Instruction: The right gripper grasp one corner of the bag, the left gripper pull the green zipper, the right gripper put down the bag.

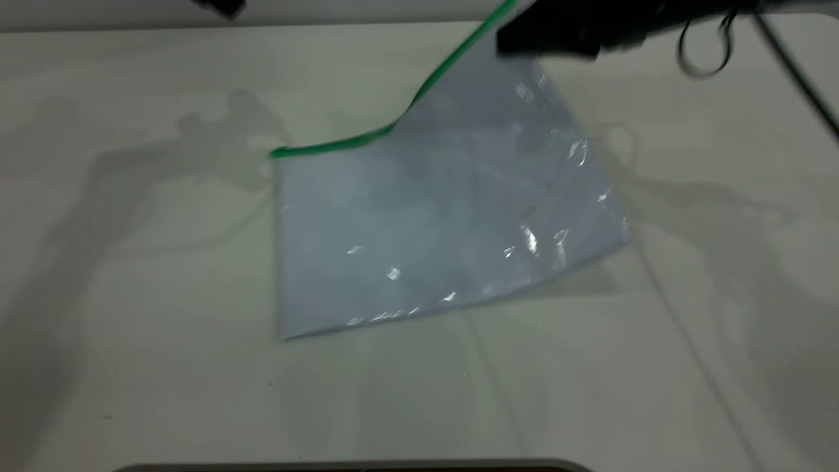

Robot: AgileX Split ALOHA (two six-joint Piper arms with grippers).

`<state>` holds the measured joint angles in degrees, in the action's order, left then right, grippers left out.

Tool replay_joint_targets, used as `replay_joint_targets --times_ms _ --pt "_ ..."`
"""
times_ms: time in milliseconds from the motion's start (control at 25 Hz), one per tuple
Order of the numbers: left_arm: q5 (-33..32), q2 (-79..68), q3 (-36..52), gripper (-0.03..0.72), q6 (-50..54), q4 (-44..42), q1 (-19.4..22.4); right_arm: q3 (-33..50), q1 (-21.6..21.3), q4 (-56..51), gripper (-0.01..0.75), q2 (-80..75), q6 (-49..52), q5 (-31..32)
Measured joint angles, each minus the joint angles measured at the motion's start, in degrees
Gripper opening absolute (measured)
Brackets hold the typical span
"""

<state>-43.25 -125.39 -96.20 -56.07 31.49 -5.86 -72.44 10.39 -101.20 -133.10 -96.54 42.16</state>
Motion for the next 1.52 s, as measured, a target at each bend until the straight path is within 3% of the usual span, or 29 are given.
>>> replay_joint_targets --times_ms 240,320,520,640,760,960,1160,1320,1520 --pt "-5.1 6.0 0.0 0.497 2.1 2.5 0.0 -0.8 2.6 -0.2 0.092 -3.0 -5.9 -5.0" --pt "-6.5 6.9 0.0 0.497 2.3 3.6 0.0 -1.1 2.6 -0.1 0.17 -3.0 -7.1 -9.6" --pt "-10.6 8.1 0.1 0.496 2.5 5.8 0.0 -1.3 2.6 4.0 0.463 -1.1 -7.7 -23.6" --pt "-14.3 10.8 0.2 0.496 4.3 5.3 0.0 -0.2 2.3 12.3 0.562 4.4 -1.9 -25.9" --pt "-17.8 16.1 0.2 0.496 9.1 0.6 0.0 0.7 2.3 23.0 0.578 13.6 10.6 -20.0" --pt "-23.4 26.0 0.2 0.496 21.4 -10.5 -0.1 0.8 2.3 46.1 0.553 29.6 39.4 -3.4" --pt "-23.6 34.2 0.3 0.496 28.9 -16.1 -0.1 0.8 2.3 69.0 0.522 43.8 64.9 11.8" --pt "-23.6 39.6 0.3 0.496 33.0 -17.2 -0.1 0.9 2.3 84.8 0.504 53.4 78.9 24.2" --pt "-23.6 46.2 5.9 0.496 36.8 -17.7 -0.1 6.8 2.3 94.7 0.497 63.7 90.7 27.8"
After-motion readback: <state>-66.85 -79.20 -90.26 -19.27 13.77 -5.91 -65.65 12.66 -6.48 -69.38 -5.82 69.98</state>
